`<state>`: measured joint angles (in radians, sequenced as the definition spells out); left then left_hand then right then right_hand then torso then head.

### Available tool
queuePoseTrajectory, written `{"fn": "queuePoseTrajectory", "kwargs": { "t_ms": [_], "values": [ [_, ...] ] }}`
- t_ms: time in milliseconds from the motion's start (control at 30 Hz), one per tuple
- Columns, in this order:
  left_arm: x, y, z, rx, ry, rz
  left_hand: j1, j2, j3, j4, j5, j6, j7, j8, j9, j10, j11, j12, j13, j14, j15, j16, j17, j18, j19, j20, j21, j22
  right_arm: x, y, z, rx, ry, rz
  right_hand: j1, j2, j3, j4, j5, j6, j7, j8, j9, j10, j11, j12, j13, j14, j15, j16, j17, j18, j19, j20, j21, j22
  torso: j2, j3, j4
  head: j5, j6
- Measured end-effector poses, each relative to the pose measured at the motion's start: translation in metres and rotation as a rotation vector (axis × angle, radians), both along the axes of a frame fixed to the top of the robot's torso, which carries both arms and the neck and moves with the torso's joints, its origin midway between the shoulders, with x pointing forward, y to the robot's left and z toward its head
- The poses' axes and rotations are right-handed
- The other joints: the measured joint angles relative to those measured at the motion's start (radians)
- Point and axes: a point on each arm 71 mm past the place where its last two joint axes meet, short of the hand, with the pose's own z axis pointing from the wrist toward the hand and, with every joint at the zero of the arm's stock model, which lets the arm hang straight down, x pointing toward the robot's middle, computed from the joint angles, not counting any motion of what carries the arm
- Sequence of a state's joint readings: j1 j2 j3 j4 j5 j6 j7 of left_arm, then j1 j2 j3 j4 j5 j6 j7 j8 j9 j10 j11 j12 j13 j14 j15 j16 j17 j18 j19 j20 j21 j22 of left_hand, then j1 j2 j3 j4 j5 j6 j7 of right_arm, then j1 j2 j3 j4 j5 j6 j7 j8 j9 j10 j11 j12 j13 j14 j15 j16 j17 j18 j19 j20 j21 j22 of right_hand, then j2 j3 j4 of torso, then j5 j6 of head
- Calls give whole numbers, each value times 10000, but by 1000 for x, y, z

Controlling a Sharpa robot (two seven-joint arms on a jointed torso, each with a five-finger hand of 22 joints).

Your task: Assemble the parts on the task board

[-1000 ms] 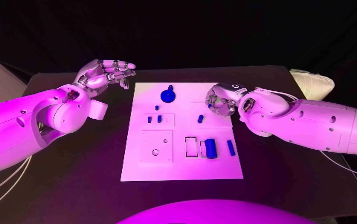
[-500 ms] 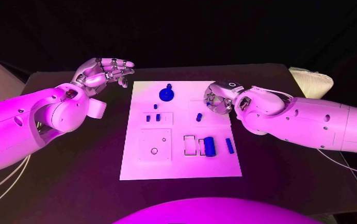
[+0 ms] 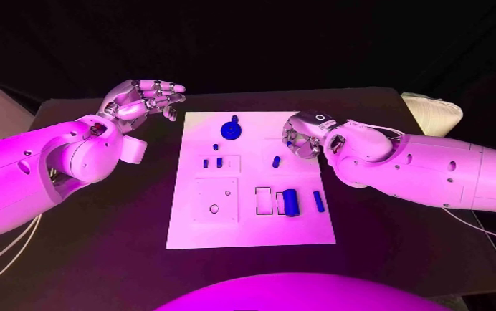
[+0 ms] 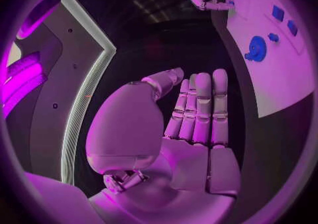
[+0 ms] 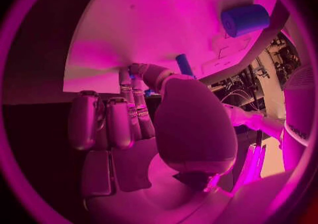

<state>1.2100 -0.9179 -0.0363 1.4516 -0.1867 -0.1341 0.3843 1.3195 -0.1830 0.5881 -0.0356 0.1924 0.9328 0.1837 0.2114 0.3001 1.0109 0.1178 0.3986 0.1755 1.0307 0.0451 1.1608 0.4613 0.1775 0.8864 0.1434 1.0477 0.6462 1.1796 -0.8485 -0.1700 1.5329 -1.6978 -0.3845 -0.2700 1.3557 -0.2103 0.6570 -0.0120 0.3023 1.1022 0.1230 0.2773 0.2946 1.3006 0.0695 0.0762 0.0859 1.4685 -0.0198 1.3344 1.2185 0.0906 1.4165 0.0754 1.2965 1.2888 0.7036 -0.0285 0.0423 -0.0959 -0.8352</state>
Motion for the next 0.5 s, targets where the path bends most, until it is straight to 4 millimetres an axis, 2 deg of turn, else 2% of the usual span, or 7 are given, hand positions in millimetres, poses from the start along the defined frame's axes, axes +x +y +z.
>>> {"fn": "queuePoseTrajectory", "kwargs": {
  "t_ms": [67,333,500],
  "values": [
    [0,0,0,2,10,5,0,0,-19,-2,0,0,0,0,0,-14,-15,0,0,0,0,0,0,-1,0,0,0,-7,-1,0,0,23,-60,-39,-4,4,33,-33,0,0,0,0,25,31,31,-20,0,-18,-18,0,0,-140,21,-21,48,71,-2,0,0,-6,8],
    [1,2,-1,23,40,59,0,0,-19,-2,0,-37,37,0,-10,-14,-15,0,0,0,0,0,0,-1,-1,-1,-40,-25,-7,-2,-1,303,-280,-236,-56,57,112,-59,-1,9,-39,18,85,67,68,-37,17,-40,-39,0,-1,-141,108,-36,218,194,-4,-3,-2,-13,45],
    [2,3,-1,28,52,90,0,0,-19,-2,0,-75,1,0,-10,-48,20,0,-1,0,0,0,1,0,-1,-1,-40,-24,-10,-3,3,547,-482,-300,-70,70,112,-60,-2,41,-9,50,84,66,68,4,51,-40,-38,25,-1,-141,108,-36,233,193,-4,-2,-9,-14,70]
  ]
}}
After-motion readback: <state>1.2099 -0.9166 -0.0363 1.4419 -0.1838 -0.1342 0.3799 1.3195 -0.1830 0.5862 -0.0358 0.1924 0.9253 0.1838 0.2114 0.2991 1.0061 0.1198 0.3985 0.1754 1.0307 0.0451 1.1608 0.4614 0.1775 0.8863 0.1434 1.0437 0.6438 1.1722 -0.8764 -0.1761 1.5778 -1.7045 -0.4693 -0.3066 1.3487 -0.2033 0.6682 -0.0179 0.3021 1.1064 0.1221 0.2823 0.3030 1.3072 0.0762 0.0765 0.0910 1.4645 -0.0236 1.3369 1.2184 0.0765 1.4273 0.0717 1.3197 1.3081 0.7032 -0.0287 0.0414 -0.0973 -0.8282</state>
